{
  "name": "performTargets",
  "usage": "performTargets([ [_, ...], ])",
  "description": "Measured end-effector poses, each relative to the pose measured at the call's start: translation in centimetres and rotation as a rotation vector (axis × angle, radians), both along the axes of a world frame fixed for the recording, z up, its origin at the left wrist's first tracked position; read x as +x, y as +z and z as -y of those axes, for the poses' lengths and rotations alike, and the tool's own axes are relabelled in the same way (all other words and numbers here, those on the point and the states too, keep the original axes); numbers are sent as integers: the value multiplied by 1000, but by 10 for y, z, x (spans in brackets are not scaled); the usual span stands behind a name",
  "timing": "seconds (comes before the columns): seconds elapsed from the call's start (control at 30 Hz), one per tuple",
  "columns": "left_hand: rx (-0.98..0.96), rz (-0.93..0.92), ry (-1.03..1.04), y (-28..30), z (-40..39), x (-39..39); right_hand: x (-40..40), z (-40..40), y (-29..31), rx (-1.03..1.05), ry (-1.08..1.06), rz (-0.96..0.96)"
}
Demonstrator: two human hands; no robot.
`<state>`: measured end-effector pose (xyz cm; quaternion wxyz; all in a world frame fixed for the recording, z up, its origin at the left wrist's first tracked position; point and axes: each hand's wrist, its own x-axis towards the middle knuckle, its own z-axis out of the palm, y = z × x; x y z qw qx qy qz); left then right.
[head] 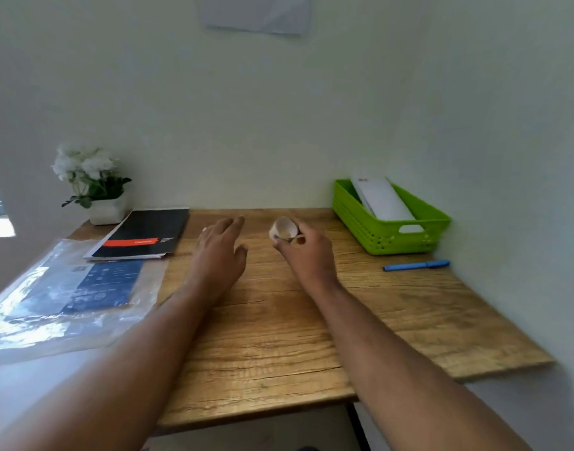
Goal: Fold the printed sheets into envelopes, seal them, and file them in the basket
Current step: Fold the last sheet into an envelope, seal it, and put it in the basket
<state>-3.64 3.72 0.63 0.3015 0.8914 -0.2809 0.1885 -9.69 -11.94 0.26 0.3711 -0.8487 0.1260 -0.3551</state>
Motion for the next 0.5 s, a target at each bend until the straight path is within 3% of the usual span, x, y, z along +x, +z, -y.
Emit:
performTargets([
  [0.13, 114, 21, -130, -1, 42, -35, -83, 67, 2, -95, -154, 5],
  [0.23, 151, 19, -265, -3, 90, -74, -141, 117, -5, -207, -356, -98],
  [0.37, 214, 29, -374, -1, 165, -127, -192, 150, -6, -143, -501, -357],
  [0.5, 252, 15, -410, -7, 214, -159, -198, 159, -7, -100, -584, -471],
])
